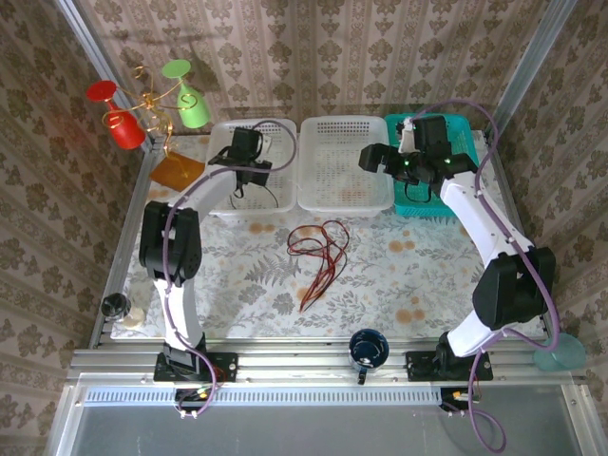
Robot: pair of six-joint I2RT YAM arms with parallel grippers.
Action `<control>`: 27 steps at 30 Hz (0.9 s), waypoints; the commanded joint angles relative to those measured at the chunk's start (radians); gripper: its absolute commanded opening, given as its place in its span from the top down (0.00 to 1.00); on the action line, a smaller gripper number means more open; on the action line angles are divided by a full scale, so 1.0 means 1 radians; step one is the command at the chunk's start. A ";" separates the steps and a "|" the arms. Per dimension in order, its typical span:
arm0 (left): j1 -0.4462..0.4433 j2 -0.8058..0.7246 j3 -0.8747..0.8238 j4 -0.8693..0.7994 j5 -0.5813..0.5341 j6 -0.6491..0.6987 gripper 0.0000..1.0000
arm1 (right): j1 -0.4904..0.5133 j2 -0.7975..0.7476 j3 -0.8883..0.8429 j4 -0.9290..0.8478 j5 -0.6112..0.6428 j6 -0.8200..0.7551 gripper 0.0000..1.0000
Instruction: Untangle the cables
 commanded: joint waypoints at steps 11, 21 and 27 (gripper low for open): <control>0.041 0.176 0.161 -0.190 0.258 -0.187 0.94 | 0.047 0.016 -0.083 0.146 -0.037 -0.029 0.03; 0.040 0.050 0.087 -0.124 0.184 -0.183 0.44 | 0.094 0.088 -0.056 0.132 -0.035 -0.034 0.05; 0.021 -0.137 0.058 -0.058 0.125 -0.161 0.30 | 0.151 0.148 0.006 0.104 0.006 -0.080 0.09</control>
